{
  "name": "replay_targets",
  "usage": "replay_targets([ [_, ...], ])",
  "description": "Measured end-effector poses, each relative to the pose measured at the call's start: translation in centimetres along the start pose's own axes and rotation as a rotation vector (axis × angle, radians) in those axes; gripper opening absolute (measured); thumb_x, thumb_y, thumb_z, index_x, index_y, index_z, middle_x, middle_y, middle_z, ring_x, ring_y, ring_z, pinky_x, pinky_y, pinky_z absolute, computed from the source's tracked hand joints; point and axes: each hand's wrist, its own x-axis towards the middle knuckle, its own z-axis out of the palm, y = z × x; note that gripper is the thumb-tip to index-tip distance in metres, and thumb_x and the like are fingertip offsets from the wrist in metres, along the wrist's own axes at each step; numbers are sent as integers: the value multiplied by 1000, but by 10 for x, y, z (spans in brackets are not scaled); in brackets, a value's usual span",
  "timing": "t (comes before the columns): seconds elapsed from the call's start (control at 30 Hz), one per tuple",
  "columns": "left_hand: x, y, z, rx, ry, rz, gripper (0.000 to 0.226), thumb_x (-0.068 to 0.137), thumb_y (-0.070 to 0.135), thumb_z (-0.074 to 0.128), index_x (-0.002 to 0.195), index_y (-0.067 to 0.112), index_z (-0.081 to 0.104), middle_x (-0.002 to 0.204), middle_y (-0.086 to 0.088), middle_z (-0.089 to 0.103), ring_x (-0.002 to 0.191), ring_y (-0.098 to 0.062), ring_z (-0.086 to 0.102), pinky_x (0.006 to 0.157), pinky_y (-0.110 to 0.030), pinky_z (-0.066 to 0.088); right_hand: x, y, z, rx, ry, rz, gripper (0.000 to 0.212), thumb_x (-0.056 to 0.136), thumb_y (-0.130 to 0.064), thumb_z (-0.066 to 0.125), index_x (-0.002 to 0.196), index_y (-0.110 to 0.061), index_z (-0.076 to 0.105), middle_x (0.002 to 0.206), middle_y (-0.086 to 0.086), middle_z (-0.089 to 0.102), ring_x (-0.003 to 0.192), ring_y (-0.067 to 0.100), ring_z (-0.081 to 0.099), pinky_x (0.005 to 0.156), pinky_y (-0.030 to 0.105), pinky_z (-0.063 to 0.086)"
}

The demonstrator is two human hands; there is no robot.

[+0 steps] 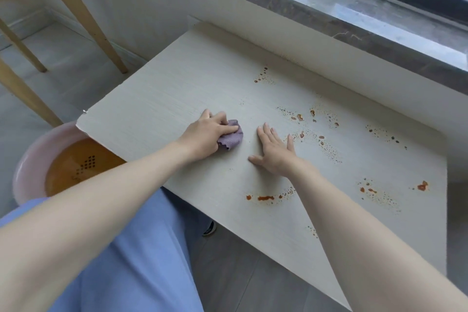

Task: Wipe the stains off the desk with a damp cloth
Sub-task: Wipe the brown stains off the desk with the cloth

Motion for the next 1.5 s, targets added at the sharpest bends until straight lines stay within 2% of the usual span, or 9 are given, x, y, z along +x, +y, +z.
replay_targets([
  [0.2,-37,-1,11,84,-31,440,63,70,-4,61,121,32,61,109,1,58,92,-24,46,48,-23,37,-1,4,-17,-59,-78,-28,71,100,-36,38,152,-18,-6,159,-1,-14,147,13,-6,116,47,-15],
  [0.37,-35,-6,20,-106,141,113,54,78,-2,55,120,30,64,111,1,59,98,-26,45,66,-38,51,0,3,-16,-69,-93,-12,66,102,-28,34,152,-18,-7,159,-2,-14,147,12,-7,114,46,-17],
  [0.57,-49,0,19,106,1,533,58,65,3,64,115,33,64,102,5,59,89,-14,38,42,-19,35,5,3,-12,-116,-47,-3,62,100,-11,27,152,-16,-5,159,1,-11,147,14,-3,113,44,-16],
  [0.73,-22,-5,9,-138,122,-61,52,83,4,50,124,35,60,116,5,52,111,-18,42,78,-33,46,6,-3,-10,-172,-11,21,62,98,-4,23,152,-13,-4,160,5,-9,148,17,0,114,44,-15],
  [0.8,-25,11,12,-72,120,-48,51,84,7,51,127,34,58,118,5,51,112,-19,41,76,-35,48,5,-4,-10,-178,-5,25,62,97,-4,23,152,-12,-3,160,6,-8,148,18,1,114,45,-15],
  [0.97,-36,-15,7,91,1,434,60,71,0,59,122,32,61,112,2,59,98,-18,45,49,-24,39,1,-5,-12,-180,24,13,66,93,2,23,152,-11,-2,160,7,-7,148,18,1,113,46,-17],
  [1.13,-10,-12,-1,-50,107,-162,55,84,3,46,130,33,54,121,3,47,115,-22,38,81,-39,48,-3,-7,-14,-172,29,14,72,87,7,24,152,-11,-1,160,7,-5,148,19,2,114,46,-17],
  [1.33,-10,-15,-3,128,-48,186,61,87,4,43,138,36,42,128,5,43,111,-22,37,66,-30,42,-1,-10,-16,-198,60,12,68,87,5,24,151,-9,7,160,8,2,147,19,10,113,49,-17],
  [1.5,10,-6,-7,41,44,-228,53,87,7,45,134,32,47,127,2,44,112,-27,36,78,-38,46,0,-12,-17,-209,59,20,66,88,3,24,151,-9,11,160,8,5,147,19,12,113,50,-16],
])
